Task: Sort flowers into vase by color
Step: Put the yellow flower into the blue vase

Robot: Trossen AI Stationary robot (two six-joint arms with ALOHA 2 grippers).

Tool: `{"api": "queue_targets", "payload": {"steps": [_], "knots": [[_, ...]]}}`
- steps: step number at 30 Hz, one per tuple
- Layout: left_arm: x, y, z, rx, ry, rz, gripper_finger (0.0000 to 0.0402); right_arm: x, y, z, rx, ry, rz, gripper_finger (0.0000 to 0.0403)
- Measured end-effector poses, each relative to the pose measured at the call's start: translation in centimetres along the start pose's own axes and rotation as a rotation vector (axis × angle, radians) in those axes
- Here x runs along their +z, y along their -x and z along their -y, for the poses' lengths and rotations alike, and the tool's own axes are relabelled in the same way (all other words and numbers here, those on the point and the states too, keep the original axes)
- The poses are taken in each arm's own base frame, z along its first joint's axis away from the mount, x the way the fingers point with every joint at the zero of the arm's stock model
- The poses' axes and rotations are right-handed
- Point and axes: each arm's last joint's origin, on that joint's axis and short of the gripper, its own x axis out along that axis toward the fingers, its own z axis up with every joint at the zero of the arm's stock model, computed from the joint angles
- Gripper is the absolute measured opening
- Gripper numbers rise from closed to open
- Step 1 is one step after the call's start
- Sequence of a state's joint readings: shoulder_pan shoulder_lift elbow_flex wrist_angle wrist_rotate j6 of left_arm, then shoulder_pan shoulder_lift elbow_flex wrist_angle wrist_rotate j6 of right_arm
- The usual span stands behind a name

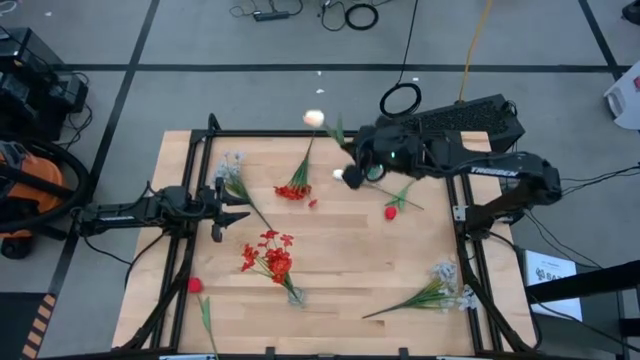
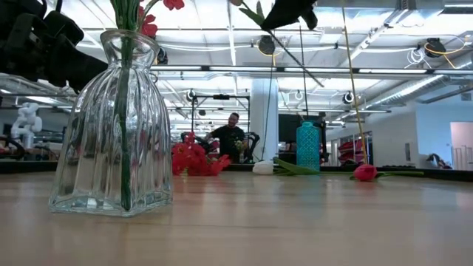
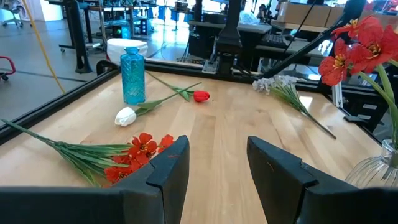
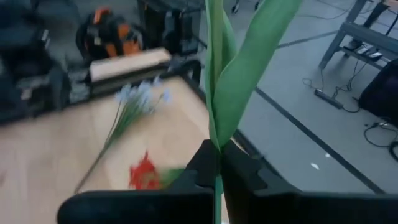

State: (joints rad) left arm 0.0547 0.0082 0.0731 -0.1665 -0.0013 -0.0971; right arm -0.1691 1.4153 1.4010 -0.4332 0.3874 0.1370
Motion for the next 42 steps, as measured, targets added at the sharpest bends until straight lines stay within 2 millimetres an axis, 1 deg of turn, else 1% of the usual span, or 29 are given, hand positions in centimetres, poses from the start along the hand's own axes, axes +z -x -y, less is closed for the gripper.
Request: {"api": "queue_targets", "payload": {"steps": [4,8,10,13,16,19,23,25,30,34,39,42], "knots": [[0.0,0.0,0.0,0.0,0.0,0.0,0.0168,0.6,-1.8,2.0,0.03,-0.064,0.041,0.0],[0.0,0.0,0.0,0.0,0.0,0.0,0.0168,0.6,-3.0,3.6,0.004,-0.099,0.064,0.0],[0.0,0.0,0.0,0.0,0.0,0.0,0.0168,0.1,-3.4,4.2,-0.014,-0.109,0.075,0.0],[0.0,0.0,0.0,0.0,0.001,0.0,0.0168,-1.0,-4.0,5.3,-0.033,-0.127,0.093,0.0],[0.0,0.0,0.0,0.0,0.001,0.0,0.0168,-2.2,-4.1,6.4,0.034,-0.155,0.177,0.0],[0.0,0.0,0.0,0.0,0.002,0.001,0.0168,-3.3,-3.8,7.8,0.087,-0.172,0.286,0.0],[0.1,0.0,0.0,0.0,0.002,0.014,0.0168,-4.6,-2.7,9.9,0.081,-0.173,0.401,0.0],[0.4,0.0,0.0,0.012,0.002,0.041,0.0168,-5.3,-2.1,11.0,0.063,-0.172,0.418,0.0],[1.2,0.1,-0.4,0.159,0.013,0.137,0.0168,-6.8,-0.4,13.7,0.09,-0.183,0.437,0.0],[1.4,0.2,-0.5,0.222,0.023,0.167,0.0168,-7.3,0.3,14.7,0.114,-0.167,0.441,0.0],[1.4,0.2,-0.7,0.261,0.12,0.173,0.0168,-7.5,0.2,15.4,0.105,-0.138,0.436,0.0],[1.3,0.1,-0.7,0.276,0.133,0.168,0.0168,-7.7,-0.1,15.7,0.097,-0.125,0.419,0.0]]}}
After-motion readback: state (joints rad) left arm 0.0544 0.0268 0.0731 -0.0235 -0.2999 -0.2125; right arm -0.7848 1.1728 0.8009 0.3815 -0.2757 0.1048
